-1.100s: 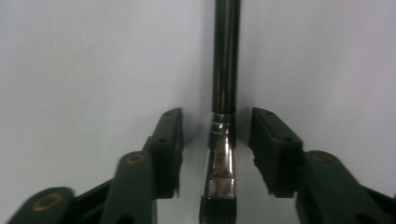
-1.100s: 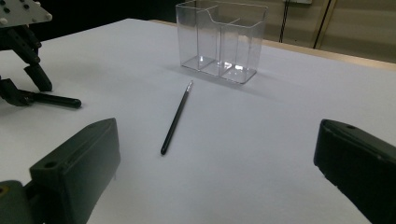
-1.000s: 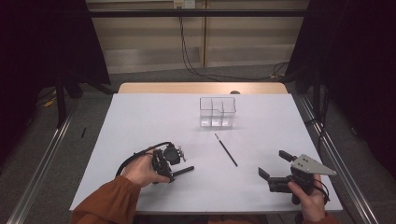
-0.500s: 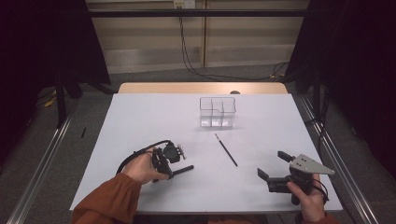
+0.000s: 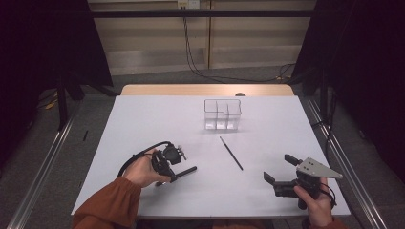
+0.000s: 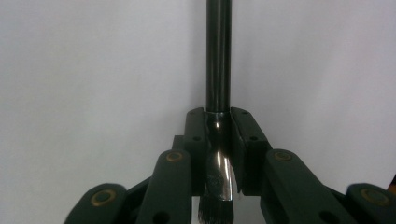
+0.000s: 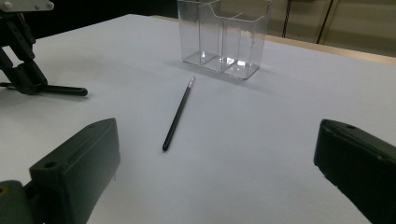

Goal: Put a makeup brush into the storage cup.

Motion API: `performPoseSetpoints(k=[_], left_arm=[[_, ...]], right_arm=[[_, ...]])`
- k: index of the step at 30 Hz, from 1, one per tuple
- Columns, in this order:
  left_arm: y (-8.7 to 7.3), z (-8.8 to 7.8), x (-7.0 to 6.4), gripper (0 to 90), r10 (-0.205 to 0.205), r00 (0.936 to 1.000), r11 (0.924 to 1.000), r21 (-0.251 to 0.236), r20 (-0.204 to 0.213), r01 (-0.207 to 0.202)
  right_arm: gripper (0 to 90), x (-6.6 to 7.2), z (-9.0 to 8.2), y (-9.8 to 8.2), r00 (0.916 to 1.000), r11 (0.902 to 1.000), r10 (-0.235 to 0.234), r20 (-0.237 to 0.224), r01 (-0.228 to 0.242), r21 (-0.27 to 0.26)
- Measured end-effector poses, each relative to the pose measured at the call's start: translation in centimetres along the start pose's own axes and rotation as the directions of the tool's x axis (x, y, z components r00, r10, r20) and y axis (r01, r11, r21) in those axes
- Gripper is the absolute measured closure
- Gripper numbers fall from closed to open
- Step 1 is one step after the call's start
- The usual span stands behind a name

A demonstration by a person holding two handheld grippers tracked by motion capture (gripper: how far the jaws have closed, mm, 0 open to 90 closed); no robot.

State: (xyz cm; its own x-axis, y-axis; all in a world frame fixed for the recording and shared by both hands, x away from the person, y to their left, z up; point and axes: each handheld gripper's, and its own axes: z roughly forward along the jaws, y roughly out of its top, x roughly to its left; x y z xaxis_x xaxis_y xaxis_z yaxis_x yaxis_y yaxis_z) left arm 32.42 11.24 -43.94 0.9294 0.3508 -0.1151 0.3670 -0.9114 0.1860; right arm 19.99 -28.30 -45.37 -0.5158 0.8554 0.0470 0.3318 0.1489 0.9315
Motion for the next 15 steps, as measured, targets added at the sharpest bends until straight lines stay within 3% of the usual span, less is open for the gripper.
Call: performPoseSetpoints(k=[1, 3, 6, 8, 10, 11, 12, 13, 15], left_arm=[[0.0, 0.0, 0.0, 78.0, 0.000, 1.0000, 1.0000, 0.000, 0.000, 0.000], [-0.3, -0.4, 0.2, 78.1, -0.039, 0.9992, 0.9981, -0.046, 0.005, 0.040], [-0.9, -1.5, 0.6, 78.1, -0.055, 0.9985, 0.9929, -0.105, 0.005, 0.056], [-1.0, -1.7, 0.7, 78.1, -0.060, 0.9981, 0.9909, -0.120, 0.008, 0.061], [-1.5, -2.3, 0.9, 78.1, -0.088, 0.9961, 0.9811, -0.172, 0.013, 0.089], [-1.5, -2.3, 0.9, 78.1, -0.088, 0.9961, 0.9811, -0.172, 0.013, 0.089], [-1.7, -2.4, 0.8, 78.1, -0.112, 0.9936, 0.9719, -0.207, 0.014, 0.112], [-1.8, -2.5, 0.9, 78.1, -0.102, 0.9947, 0.9730, -0.207, 0.012, 0.102], [-2.1, -2.6, 0.9, 78.1, -0.110, 0.9938, 0.9660, -0.234, 0.018, 0.111]], right_arm=[[0.0, 0.0, 0.0, 0.0, 1.0000, 1.0000, 0.000, 0.000, 0.000, 0.000], [0.0, 0.0, 0.0, 0.0, 1.0000, 1.0000, 0.000, 0.000, 0.000, -0.001], [0.0, 0.0, 0.0, 0.0, 1.0000, 1.0000, 0.000, 0.001, 0.000, -0.002], [0.0, 0.0, 0.0, 0.0, 1.0000, 1.0000, 0.000, 0.001, 0.000, -0.001], [0.0, 0.0, 0.0, 0.0, 1.0000, 1.0000, 0.000, 0.001, 0.000, -0.003], [0.0, 0.0, 0.0, 0.0, 1.0000, 1.0000, 0.000, 0.001, 0.000, -0.003], [0.0, 0.0, 0.0, 0.0, 1.0000, 1.0000, 0.000, 0.002, 0.000, -0.003], [0.0, 0.0, 0.0, 0.0, 1.0000, 1.0000, 0.000, 0.002, 0.000, -0.003], [0.0, 0.0, 0.0, 0.0, 1.0000, 1.0000, 0.001, 0.003, -0.001, -0.004]])
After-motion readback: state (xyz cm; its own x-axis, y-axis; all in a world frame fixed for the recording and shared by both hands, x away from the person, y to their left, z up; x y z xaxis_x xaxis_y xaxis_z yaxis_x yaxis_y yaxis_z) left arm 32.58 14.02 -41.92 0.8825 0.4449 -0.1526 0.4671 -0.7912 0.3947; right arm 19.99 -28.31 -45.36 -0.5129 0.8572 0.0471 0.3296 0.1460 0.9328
